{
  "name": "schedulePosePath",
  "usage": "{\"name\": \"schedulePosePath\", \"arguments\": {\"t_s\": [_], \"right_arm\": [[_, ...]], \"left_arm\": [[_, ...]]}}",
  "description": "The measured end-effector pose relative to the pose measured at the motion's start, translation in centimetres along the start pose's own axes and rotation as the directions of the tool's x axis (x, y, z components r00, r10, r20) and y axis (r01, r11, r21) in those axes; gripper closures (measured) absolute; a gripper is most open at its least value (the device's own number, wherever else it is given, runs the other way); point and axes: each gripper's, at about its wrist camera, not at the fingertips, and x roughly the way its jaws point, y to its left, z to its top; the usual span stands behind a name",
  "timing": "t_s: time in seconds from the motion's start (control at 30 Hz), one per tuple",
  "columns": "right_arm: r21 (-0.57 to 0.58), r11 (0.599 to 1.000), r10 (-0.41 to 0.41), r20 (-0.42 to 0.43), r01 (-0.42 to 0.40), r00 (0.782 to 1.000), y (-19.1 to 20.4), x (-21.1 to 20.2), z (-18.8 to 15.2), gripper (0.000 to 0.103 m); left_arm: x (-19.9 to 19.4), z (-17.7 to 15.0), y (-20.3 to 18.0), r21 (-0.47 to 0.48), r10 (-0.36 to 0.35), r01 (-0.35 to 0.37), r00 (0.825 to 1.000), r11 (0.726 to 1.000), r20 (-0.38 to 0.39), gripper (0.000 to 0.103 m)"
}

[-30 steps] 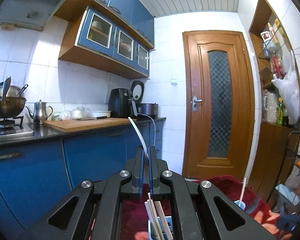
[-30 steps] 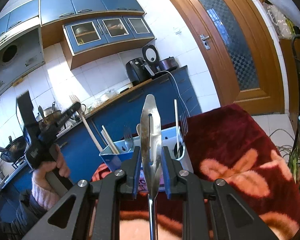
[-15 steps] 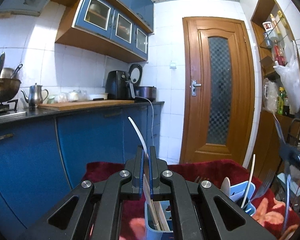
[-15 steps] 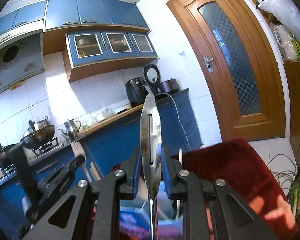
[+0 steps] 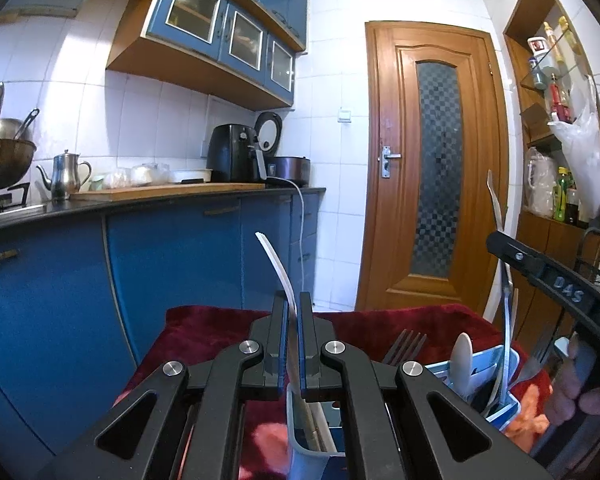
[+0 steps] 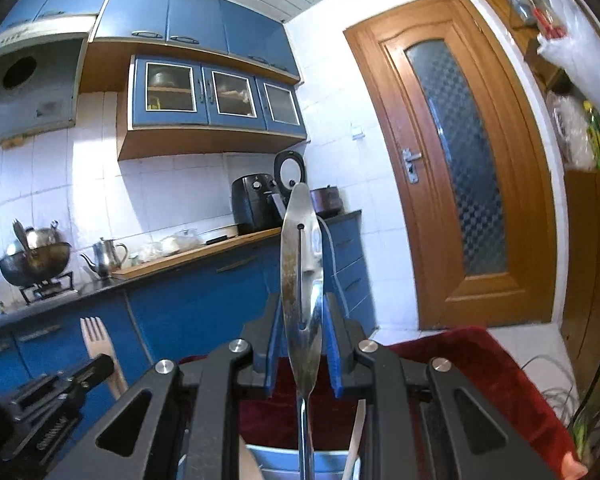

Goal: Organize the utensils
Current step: 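Lower the knife into the box with the left tool while the right tool lowers the fork inside, then open both tools to release the utensils and pull them back from the box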

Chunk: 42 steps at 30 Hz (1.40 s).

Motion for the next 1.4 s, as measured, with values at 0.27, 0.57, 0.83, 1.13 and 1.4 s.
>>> {"name": "schedulePosePath", "arguments": {"t_s": [0.27,0.57,0.83,1.13,1.4], "right_arm": [[-0.041,0.999,-0.01,-0.038,0.008,0.999,0.5,-0.2,-1.6,0.081],[-0.037,0.999,0.01,-0.073,-0.013,0.997,0.6,-1.8,-1.5,0.071],[-0.012,0.999,0.031,-0.064,-0.032,0.997,0.7,-3.7,-0.8,0.065],[0.007,0.999,0.052,-0.018,-0.052,0.998,0.8,-7.2,1.1,0.062],[0.018,0.997,0.072,-0.009,-0.072,0.997,1.7,-10.5,2.6,0.062]], "left_arm": [[0.2,-0.1,-0.1,0.003,-0.009,0.009,1.0,1.0,-0.008,0.099],[0.6,-0.1,-0.1,-0.023,-0.038,0.037,0.998,0.999,-0.041,0.087],[-0.7,0.3,-0.7,-0.006,-0.047,0.047,0.999,0.999,-0.016,0.072],[-3.4,1.3,-1.4,0.004,-0.063,0.063,0.998,0.998,-0.001,0.072],[-6.6,2.0,-1.4,0.001,-0.066,0.066,0.998,0.998,-0.01,0.072]]}}
